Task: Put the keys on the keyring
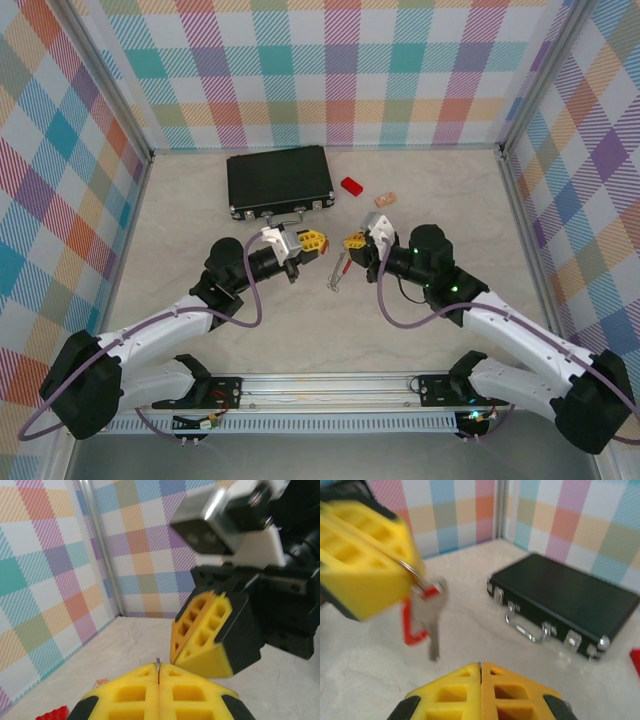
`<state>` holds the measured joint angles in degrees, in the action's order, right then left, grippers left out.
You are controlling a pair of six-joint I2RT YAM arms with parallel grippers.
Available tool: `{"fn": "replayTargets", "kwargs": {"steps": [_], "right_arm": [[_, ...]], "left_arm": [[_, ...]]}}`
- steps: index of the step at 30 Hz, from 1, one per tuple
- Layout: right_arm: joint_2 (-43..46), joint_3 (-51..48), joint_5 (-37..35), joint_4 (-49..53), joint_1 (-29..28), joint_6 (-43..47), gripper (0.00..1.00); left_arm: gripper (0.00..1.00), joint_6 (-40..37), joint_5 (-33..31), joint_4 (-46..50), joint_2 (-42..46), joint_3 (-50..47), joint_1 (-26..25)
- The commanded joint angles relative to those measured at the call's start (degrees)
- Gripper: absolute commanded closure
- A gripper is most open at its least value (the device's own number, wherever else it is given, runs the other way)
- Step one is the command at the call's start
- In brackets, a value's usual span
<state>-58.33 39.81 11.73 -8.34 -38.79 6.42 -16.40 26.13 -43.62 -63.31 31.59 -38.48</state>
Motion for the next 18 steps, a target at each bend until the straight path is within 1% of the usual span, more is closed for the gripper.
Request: {"fn": "replayTargets", "kwargs": {"steps": [1,6,9,11,15,18], "right_arm": [[-3.27,3.89,-1.97,5.18,0.77,-3.64,1.00],[-12.08,9.49,-2.25,10.42,1.51,-3.98,1.00],[-16.76,11.91,-2.23,10.95,1.64,-3.38,1.00],[-19.75,13.45,-2.15,11.49,1.69,-3.12,1.00],[-25.31,17.36,-1.40,18.68,1.87,-2.37,1.00],[-25.99,17.00,-1.35,21.71,1.86,-2.37,1.00]], "left_arm": [[1.00,-1.13,-3.27,-1.91,2.28,-2.06,-0.04],[1.00,-1.33,-7.31,-2.98,5.58,-5.20,-0.05],[1.00,-1.81,-9.00,-3.58,7.74,-6.94,-0.02],[1.00,-2.20,-9.30,-3.41,8.64,-7.55,-0.02],[1.00,-2.41,-9.68,-3.43,9.72,-8.11,0.03],[1.00,-2.66,-9.88,-3.32,10.28,-8.26,0.07]]}}
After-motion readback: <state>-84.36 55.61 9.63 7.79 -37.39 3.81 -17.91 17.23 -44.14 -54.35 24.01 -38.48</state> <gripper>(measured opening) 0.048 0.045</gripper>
